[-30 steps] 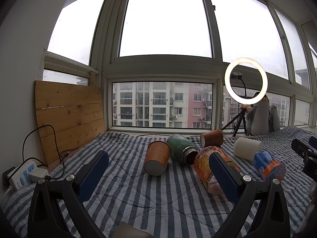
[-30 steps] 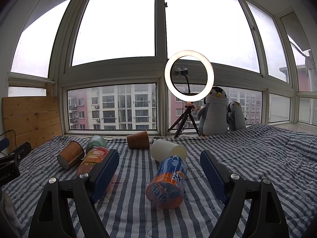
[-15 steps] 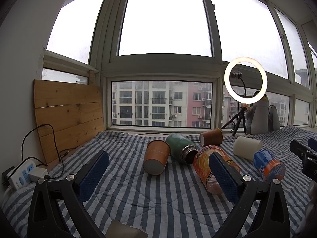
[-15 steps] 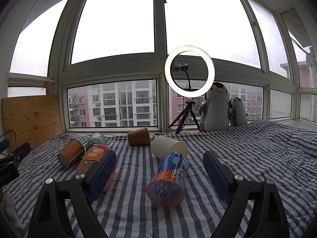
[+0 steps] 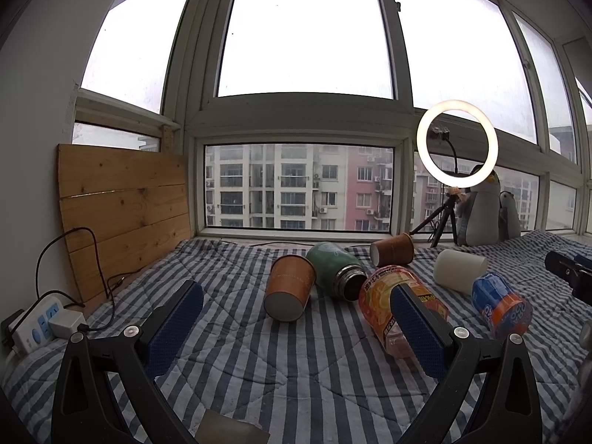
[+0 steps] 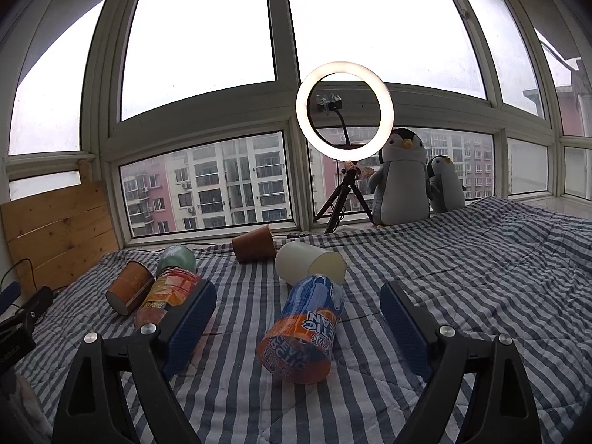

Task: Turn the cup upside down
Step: 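Move the right tool toward the white cup and close around its body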

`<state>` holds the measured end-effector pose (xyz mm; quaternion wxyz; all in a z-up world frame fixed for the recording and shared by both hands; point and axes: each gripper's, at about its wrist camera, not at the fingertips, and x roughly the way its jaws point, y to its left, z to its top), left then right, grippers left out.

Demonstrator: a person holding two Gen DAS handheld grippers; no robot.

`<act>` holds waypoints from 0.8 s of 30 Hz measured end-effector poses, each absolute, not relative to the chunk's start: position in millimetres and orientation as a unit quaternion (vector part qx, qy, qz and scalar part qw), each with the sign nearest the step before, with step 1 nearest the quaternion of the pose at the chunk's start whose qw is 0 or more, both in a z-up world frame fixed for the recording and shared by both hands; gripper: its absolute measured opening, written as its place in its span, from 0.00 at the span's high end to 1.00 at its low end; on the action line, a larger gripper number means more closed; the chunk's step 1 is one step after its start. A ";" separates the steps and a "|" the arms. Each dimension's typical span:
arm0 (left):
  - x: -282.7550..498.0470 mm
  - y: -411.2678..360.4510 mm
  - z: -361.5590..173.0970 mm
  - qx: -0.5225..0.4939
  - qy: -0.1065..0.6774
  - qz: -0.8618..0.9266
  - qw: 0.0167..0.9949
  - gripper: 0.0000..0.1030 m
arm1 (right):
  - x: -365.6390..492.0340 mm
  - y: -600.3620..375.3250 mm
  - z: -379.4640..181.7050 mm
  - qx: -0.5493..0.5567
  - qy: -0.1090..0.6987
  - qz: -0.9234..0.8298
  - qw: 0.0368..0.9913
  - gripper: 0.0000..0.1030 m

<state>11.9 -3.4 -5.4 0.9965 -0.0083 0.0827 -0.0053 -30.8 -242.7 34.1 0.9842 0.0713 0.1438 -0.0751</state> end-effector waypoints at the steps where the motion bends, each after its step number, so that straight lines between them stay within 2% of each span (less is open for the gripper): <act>1: 12.0 -3.0 -5.3 -0.008 0.083 -0.005 0.997 0.01 | -29.7 -245.9 35.9 0.067 0.146 -0.075 0.984 0.15; 6: 14.0 -3.4 -4.6 -0.006 0.091 -0.013 0.996 0.01 | -17.3 -275.5 38.4 0.058 0.174 -0.074 0.980 0.16; 8: 16.1 -3.7 -3.3 -0.004 0.100 -0.020 0.995 0.01 | -7.3 -292.6 36.7 0.062 0.194 -0.073 0.976 0.25; 10: 16.8 -4.2 -1.5 -0.001 0.106 -0.024 0.994 0.01 | 5.6 -308.5 32.9 0.065 0.223 -0.069 0.970 0.51; 15: 14.5 -6.6 3.5 0.013 0.123 -0.038 0.992 0.01 | 40.5 -334.4 12.2 0.065 0.304 -0.041 0.950 0.71; 24: 18.0 -6.9 10.2 0.009 0.151 -0.065 0.986 0.01 | 78.6 -339.0 -25.2 0.057 0.394 0.014 0.917 0.76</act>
